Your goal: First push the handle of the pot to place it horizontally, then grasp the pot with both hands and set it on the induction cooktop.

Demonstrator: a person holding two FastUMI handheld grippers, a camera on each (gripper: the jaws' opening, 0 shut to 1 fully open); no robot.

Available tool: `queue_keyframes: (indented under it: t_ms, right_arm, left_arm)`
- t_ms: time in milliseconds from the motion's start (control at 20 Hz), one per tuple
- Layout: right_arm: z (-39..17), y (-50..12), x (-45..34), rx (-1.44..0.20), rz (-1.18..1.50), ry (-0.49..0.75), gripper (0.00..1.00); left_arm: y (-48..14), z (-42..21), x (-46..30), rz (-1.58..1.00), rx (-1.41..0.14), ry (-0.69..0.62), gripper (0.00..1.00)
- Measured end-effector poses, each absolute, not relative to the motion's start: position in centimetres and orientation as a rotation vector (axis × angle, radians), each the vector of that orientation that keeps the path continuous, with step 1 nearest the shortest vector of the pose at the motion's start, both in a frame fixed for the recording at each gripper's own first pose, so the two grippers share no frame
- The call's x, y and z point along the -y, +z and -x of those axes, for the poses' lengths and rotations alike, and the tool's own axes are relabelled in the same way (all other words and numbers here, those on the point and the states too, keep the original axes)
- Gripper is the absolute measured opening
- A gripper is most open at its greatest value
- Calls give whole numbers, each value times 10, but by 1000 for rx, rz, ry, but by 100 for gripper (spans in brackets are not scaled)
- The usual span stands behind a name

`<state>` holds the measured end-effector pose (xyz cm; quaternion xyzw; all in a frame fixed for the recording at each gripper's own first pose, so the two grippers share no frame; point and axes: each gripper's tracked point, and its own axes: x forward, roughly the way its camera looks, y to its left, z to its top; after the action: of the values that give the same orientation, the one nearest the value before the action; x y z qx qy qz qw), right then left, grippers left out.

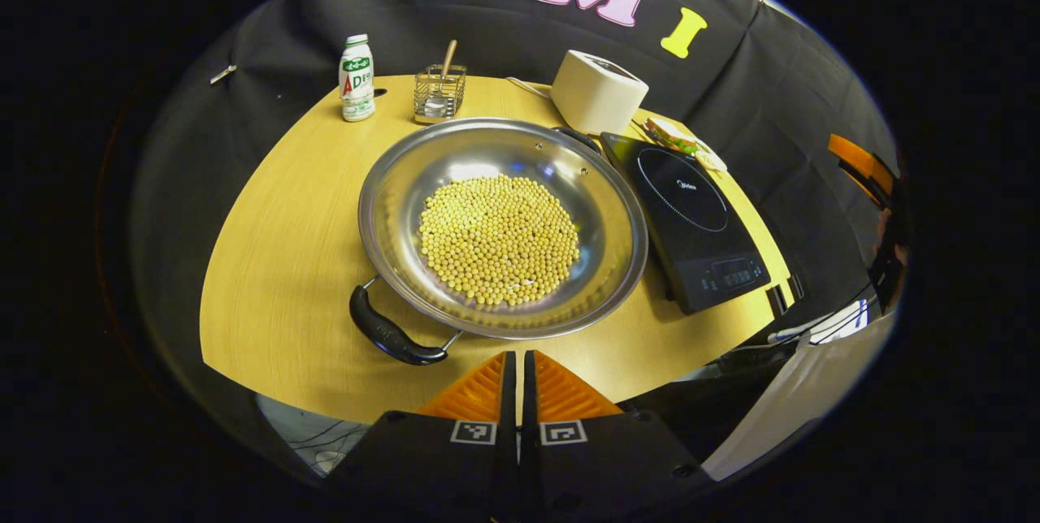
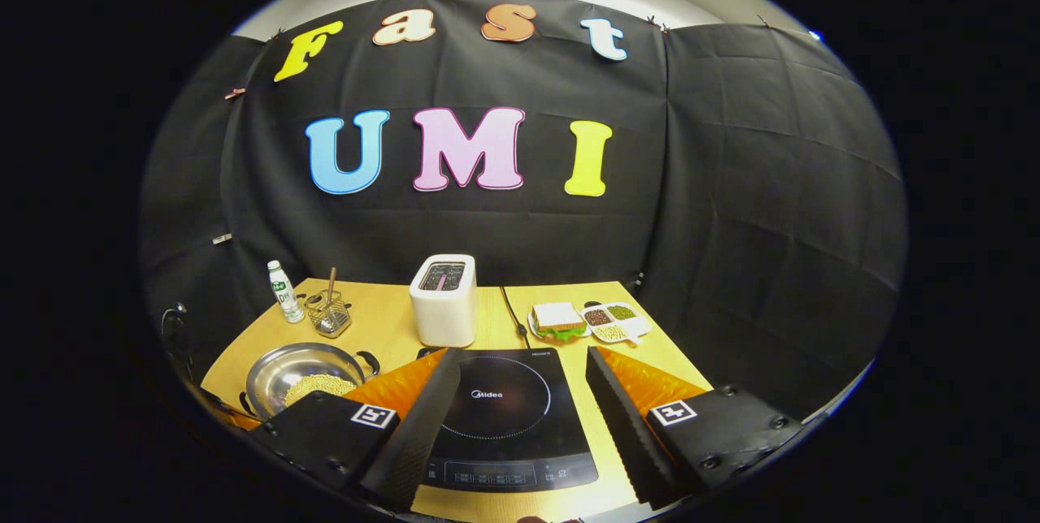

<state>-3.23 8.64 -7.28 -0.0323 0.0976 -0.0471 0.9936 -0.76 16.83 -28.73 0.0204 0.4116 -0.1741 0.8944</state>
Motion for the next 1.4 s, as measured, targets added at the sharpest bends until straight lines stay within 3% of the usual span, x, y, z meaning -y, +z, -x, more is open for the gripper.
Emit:
queue_keyframes:
  t_ms: [1400]
  right_arm:
    - [65,-89,-105,-160,23,-251,98]
  left_arm:
    - [-304,-62,-250,-306,-897,-383,5]
